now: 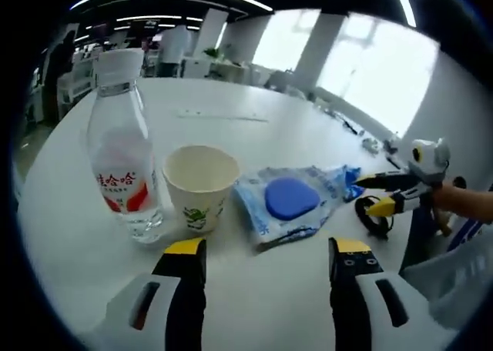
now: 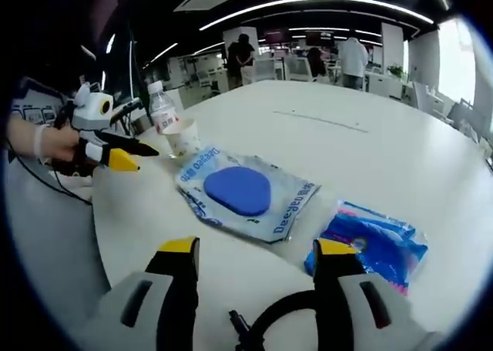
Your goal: Arrange the tabletop items into an orderly group along one side of the table until the central work area is clear of visible clutter.
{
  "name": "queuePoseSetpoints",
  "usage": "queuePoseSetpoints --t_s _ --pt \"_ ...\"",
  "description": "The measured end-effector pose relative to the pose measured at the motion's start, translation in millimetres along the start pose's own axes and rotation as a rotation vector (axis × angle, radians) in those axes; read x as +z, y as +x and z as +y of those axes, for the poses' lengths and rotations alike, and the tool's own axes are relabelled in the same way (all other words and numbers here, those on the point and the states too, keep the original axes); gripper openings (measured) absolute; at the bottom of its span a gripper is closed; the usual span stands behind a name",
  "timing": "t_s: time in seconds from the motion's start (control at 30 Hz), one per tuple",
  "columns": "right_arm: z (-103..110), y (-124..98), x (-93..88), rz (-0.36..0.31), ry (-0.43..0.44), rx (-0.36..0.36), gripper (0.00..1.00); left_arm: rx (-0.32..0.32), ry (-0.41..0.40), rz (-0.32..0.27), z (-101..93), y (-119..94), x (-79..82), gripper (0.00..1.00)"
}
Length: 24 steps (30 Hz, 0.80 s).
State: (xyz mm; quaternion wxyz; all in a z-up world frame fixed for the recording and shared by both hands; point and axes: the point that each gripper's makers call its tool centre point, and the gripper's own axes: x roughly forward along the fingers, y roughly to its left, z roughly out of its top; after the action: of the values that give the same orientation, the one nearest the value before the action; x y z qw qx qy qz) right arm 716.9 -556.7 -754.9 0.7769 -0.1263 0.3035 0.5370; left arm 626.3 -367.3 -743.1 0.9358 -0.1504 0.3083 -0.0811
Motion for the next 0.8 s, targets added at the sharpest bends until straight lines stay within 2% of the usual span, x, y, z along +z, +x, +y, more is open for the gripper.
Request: queuePoseSetpoints --t_s 0.17,0.3,0.57,0.7,0.8 --pt "6.9 -9.9 -0.9 -0.013 0.027 0.016 0.75 0.007 -0.006 0.004 5.2 -14.5 6.1 0.76" --pt "11.5 -18.8 -5.5 -0.012 0.031 0.010 0.81 0.007 0.013 0.009 6.3 -28.4 9.1 0.81" --pt "16.5 -39.2 -9.6 -0.034 0.052 -0.008 0.85 0.025 0.014 0.001 13.4 -49.7 11.1 0.90" --pt "19.0 -50.7 -8.6 -0.048 0.047 -0.022 0.86 0.025 0.042 0.014 11.9 -60.0 9.5 0.91" --pt "20.4 -59.9 -7.5 -0.063 0.050 -0.038 0.88 0.028 0.035 -0.001 12.1 -67.9 11.2 0.91"
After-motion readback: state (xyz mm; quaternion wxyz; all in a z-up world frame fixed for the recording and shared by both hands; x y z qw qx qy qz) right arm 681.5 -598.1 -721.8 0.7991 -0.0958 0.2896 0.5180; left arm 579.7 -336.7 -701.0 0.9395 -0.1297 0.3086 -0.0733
